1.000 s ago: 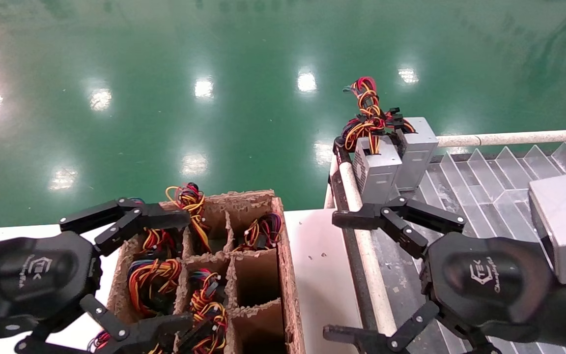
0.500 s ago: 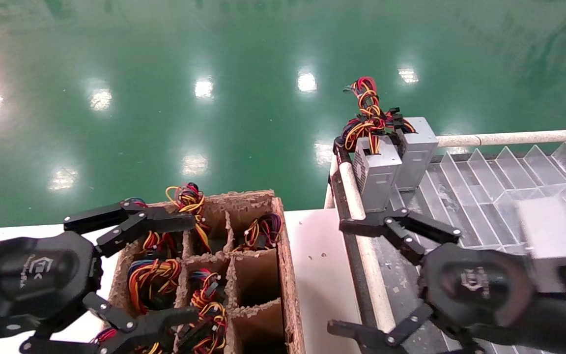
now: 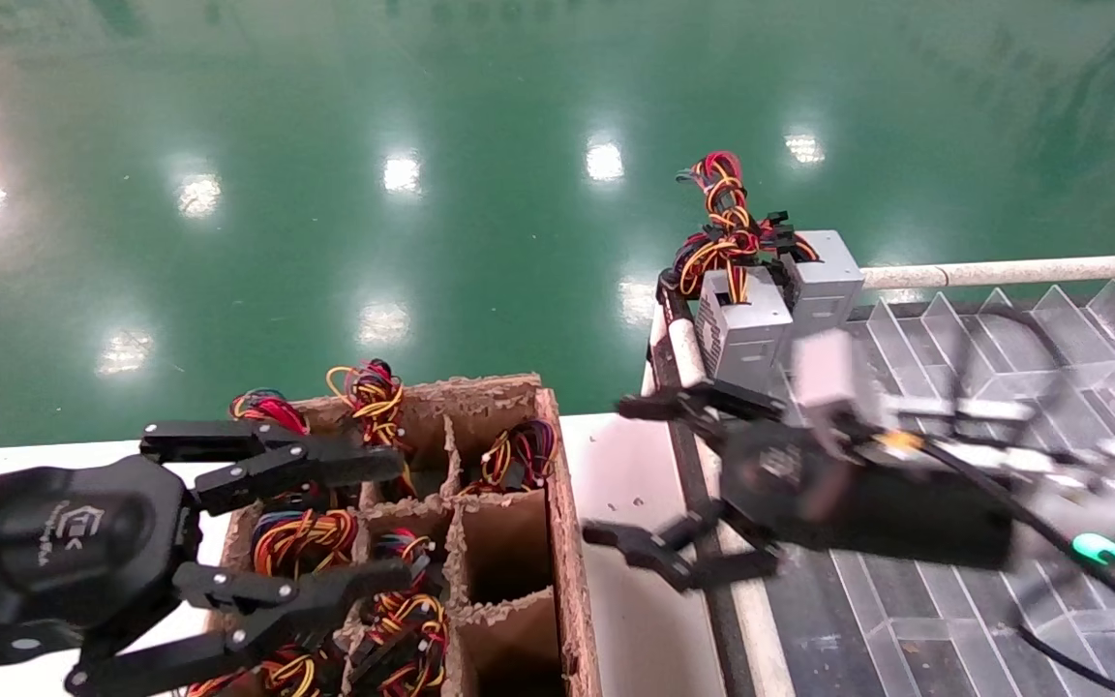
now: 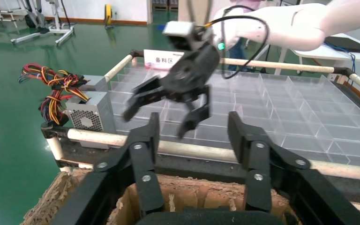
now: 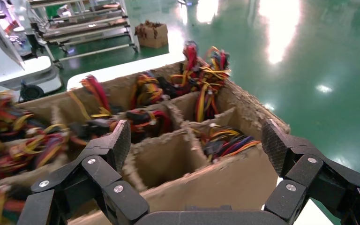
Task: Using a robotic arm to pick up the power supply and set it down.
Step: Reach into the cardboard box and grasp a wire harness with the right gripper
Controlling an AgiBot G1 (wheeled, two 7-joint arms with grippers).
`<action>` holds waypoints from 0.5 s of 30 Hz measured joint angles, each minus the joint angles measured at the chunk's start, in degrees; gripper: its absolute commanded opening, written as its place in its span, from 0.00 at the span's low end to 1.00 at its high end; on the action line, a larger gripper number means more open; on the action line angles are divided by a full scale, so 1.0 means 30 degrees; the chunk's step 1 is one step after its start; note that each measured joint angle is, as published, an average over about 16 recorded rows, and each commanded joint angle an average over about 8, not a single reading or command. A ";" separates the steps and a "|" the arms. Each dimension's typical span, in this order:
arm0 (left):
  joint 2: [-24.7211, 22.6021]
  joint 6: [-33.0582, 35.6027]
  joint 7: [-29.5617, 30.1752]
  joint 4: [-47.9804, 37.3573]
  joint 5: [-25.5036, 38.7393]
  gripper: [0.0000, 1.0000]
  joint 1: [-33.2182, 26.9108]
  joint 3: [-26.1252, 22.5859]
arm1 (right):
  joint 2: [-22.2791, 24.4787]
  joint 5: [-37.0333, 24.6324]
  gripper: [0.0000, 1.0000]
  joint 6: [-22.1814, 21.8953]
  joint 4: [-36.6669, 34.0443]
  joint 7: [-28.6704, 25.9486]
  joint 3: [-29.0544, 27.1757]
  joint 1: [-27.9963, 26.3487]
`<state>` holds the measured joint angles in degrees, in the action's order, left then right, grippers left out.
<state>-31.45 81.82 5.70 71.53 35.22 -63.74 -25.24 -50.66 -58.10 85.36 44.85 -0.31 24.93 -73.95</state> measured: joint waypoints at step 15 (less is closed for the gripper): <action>0.0000 0.0000 0.0000 0.0000 0.0000 0.00 0.0000 0.0000 | -0.4273 -0.3016 0.00 -0.0408 -0.6822 0.0786 0.2083 -0.3803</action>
<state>-31.45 81.82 5.70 71.53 35.22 -63.74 -25.24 -63.48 -67.15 84.14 24.38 2.05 31.18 -85.36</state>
